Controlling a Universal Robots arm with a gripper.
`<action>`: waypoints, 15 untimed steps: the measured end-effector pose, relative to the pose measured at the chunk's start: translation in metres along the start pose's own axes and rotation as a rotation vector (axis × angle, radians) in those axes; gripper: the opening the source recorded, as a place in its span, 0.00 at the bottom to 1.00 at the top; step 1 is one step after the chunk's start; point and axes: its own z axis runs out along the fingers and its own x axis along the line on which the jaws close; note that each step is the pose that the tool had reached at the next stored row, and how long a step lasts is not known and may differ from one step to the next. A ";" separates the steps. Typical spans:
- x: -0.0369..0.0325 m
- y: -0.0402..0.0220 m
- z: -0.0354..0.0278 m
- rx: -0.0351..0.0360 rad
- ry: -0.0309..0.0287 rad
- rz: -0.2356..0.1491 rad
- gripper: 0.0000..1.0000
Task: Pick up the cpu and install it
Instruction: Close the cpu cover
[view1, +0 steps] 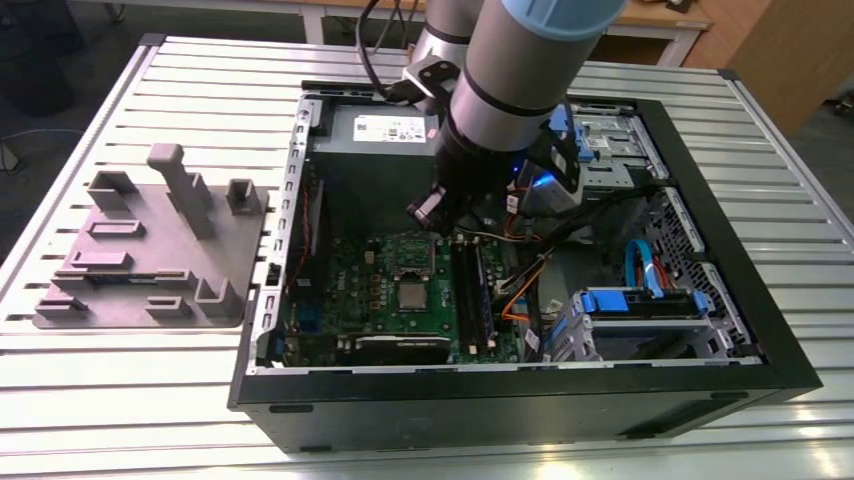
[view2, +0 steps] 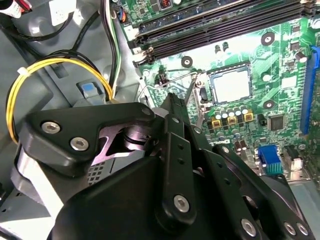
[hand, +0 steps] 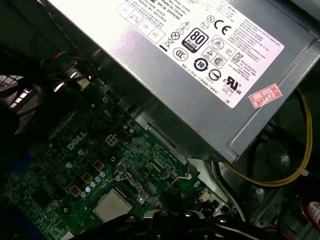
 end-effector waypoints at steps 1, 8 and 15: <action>0.0008 -0.0004 -0.0001 0.0006 -0.0004 -0.002 0.11; 0.0067 -0.0018 -0.0003 0.0032 -0.0015 -0.014 0.11; 0.0100 -0.0053 -0.0010 0.0033 -0.0003 -0.022 0.11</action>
